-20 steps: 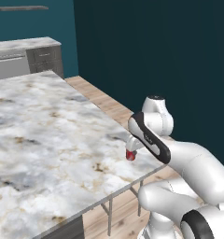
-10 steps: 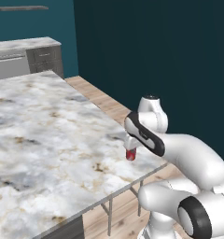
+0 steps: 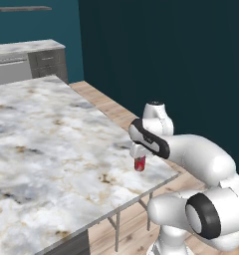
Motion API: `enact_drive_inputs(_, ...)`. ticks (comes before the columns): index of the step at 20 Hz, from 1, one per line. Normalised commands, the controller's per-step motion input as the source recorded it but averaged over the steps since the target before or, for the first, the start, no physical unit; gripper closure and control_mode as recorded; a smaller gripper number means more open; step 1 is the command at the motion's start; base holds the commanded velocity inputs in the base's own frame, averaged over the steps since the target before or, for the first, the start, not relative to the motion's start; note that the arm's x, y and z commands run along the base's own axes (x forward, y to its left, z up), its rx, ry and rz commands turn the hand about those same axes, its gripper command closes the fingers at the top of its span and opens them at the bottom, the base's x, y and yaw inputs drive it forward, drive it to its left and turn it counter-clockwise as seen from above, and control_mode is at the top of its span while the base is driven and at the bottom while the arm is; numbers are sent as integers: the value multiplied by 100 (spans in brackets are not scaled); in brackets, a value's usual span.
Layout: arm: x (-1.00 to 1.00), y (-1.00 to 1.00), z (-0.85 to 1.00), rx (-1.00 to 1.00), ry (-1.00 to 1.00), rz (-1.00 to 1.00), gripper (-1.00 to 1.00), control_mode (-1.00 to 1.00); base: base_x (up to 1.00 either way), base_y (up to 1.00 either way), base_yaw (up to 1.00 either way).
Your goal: Four empty soda cans are scattered around the kitchen. Gather all the cans and cluster them next to the stove for recycling.
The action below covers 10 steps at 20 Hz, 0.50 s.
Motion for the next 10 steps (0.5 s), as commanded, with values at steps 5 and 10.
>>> enact_drive_inputs(5,16,0,-15,-3,0,0,-100,-100,0,0,0)
enact_drive_inputs(10,17,0,-17,-1,0,0,-100,-100,0,0,0)
